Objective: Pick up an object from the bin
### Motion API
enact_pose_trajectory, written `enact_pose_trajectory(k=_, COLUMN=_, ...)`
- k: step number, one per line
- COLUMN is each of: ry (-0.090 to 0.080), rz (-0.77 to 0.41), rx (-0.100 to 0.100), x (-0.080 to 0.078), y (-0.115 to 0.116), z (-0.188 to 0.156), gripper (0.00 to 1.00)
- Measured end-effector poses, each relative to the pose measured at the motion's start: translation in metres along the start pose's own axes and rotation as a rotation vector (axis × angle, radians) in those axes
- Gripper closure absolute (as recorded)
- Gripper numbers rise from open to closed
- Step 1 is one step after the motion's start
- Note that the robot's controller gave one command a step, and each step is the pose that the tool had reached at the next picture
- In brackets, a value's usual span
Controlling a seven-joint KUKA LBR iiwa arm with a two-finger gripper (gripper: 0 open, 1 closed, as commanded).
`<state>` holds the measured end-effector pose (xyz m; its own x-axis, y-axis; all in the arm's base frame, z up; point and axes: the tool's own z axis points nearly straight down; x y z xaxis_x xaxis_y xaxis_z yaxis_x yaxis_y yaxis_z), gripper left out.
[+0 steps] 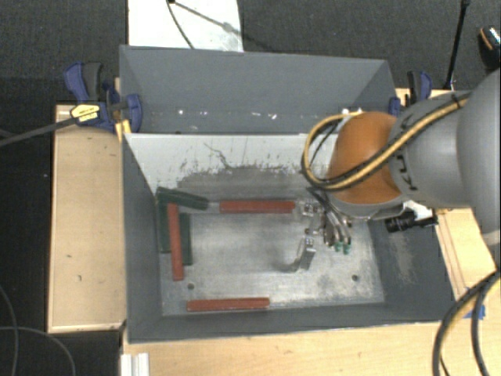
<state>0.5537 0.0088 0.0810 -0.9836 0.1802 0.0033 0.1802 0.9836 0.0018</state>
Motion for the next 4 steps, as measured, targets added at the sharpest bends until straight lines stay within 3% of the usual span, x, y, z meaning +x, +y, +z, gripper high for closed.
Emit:
enact_pose_trajectory(k=1, ry=-0.008, rz=0.254, rx=-0.003, x=-0.020, y=0.050, z=-0.022, gripper=0.00)
enact_pose_trajectory(k=2, ry=-0.006, rz=0.206, rx=0.000, x=-0.027, y=0.072, z=0.012, gripper=0.00)
enact_pose_trajectory(k=3, ry=-0.012, rz=0.204, rx=0.000, x=-0.029, y=0.070, z=0.008, gripper=1.00)
enact_pose_trajectory(k=4, ry=-0.013, rz=0.220, rx=-0.002, x=-0.017, y=0.048, z=-0.132, gripper=1.00)
